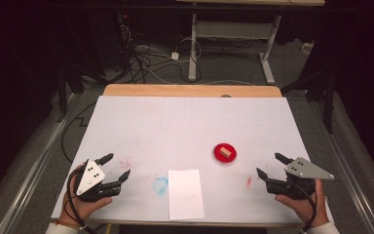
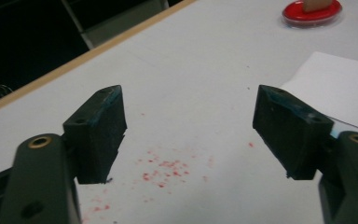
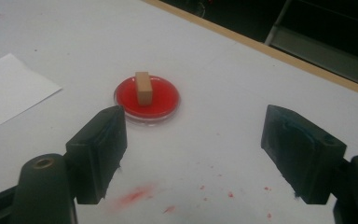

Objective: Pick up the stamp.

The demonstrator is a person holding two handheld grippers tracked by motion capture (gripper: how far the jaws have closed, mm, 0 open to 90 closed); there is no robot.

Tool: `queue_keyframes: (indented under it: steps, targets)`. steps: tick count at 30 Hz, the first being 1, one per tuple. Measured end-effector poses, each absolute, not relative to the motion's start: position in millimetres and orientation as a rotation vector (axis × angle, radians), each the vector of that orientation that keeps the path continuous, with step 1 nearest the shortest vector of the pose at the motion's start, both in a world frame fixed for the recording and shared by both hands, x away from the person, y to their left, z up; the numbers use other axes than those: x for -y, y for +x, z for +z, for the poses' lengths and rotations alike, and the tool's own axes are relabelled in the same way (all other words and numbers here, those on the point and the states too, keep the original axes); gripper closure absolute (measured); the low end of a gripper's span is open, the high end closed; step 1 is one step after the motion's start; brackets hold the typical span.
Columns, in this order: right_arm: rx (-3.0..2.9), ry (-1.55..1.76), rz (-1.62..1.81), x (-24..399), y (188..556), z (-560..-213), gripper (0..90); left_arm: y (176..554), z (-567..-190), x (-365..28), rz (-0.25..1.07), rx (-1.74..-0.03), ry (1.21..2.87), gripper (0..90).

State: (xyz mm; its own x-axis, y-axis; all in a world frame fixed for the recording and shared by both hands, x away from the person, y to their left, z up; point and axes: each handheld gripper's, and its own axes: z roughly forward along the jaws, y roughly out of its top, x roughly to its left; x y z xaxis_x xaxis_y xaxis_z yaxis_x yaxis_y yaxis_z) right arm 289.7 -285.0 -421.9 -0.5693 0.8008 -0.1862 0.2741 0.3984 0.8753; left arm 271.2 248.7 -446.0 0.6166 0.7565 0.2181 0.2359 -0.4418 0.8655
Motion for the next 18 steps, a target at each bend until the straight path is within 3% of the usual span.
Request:
queue_keyframes:
  steps: [12, 18]
  targets:
    - [-2.128, 0.906, 1.093, 281.5, 298.3, -421.8, 25.6, 273.1, -456.5, -246.1, 0.734, -0.837, 2.038, 24.8]
    - [-2.169, 0.949, 1.048, 282.8, 312.7, -402.8, 28.5, 275.4, -458.5, -245.7, 0.724, -0.855, 2.054, 24.4]
